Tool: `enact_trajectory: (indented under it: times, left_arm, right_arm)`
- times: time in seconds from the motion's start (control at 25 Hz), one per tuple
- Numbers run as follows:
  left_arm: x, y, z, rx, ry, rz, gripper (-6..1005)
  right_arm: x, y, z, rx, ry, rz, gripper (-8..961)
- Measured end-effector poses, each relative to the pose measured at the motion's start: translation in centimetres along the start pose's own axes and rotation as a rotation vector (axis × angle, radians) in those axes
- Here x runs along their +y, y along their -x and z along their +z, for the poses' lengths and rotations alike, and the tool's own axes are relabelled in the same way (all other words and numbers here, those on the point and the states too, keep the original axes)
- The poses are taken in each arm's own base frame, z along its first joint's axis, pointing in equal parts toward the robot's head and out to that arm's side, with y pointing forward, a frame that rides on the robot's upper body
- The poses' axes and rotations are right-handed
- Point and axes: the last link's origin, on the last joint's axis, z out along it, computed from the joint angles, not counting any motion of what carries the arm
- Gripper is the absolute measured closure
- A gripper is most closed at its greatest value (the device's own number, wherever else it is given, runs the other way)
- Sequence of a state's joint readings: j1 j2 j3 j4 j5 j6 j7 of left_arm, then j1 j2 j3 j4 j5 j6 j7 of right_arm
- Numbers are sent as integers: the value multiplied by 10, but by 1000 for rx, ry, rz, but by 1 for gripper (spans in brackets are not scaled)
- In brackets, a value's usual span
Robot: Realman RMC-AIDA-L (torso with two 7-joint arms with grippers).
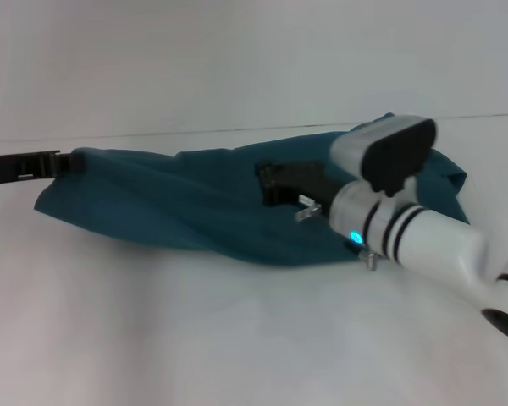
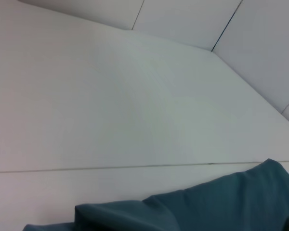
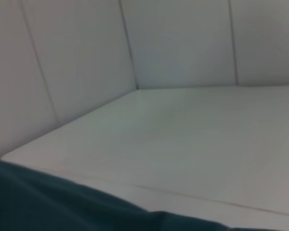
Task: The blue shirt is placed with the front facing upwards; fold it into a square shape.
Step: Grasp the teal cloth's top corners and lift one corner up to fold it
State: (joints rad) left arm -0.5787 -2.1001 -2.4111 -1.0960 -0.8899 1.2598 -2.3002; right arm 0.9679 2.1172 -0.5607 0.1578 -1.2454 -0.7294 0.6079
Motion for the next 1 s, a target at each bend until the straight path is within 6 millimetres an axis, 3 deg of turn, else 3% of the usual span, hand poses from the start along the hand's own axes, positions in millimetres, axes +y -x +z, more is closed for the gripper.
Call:
enact_trajectory:
  times: [0.4, 0.84, 1.0]
  left_arm:
    - [10, -15, -3, 65, 49, 10, 962]
    - [19, -21, -4, 95, 106, 32, 961]
    - [18, -22, -6, 100, 105, 38, 961]
  right_arm:
    - [36, -6, 18, 165, 101, -57, 954]
    - [84, -12, 23, 224, 240, -84, 954]
    - [73, -17, 11, 157, 221, 33, 954]
